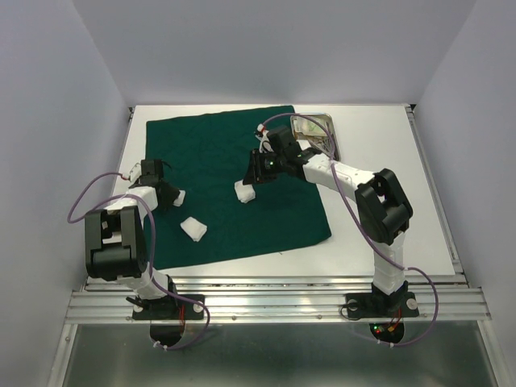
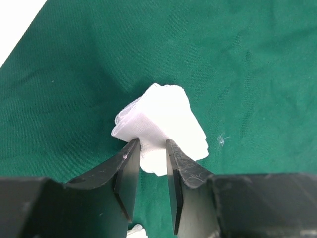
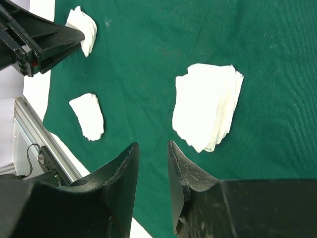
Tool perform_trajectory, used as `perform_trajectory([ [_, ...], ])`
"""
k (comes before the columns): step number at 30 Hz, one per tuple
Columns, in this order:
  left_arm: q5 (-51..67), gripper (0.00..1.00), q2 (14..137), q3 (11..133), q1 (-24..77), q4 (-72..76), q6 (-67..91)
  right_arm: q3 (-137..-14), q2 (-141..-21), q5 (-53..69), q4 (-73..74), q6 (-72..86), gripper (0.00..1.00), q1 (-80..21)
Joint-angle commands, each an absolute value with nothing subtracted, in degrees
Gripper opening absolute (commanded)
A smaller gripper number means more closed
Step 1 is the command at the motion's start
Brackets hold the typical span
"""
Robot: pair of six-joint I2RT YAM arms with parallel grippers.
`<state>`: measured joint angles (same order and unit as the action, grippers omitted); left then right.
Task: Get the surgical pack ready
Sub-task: Adjust the medical item in the surgical kit.
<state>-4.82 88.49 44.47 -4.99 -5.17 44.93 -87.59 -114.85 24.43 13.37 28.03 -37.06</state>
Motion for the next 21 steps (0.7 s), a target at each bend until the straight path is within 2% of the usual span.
perform_trajectory([
  [1,-6.24,0.36,91.14,43.68,-5.27,-5.1,46.05,-87.72,-111.45,23.99,11.95,27.07,0.35,-36.91],
  [11,-5.01,0.02,89.65,44.65,-5.19,-5.8,45.27,-87.63,-111.36,24.08,12.04,26.98,0.36,-36.91],
  [21,-4.74,0.0,82.45,46.4,-5.18,-9.31,42.45,-87.27,-111.09,24.17,11.95,26.89,0.36,-36.91],
])
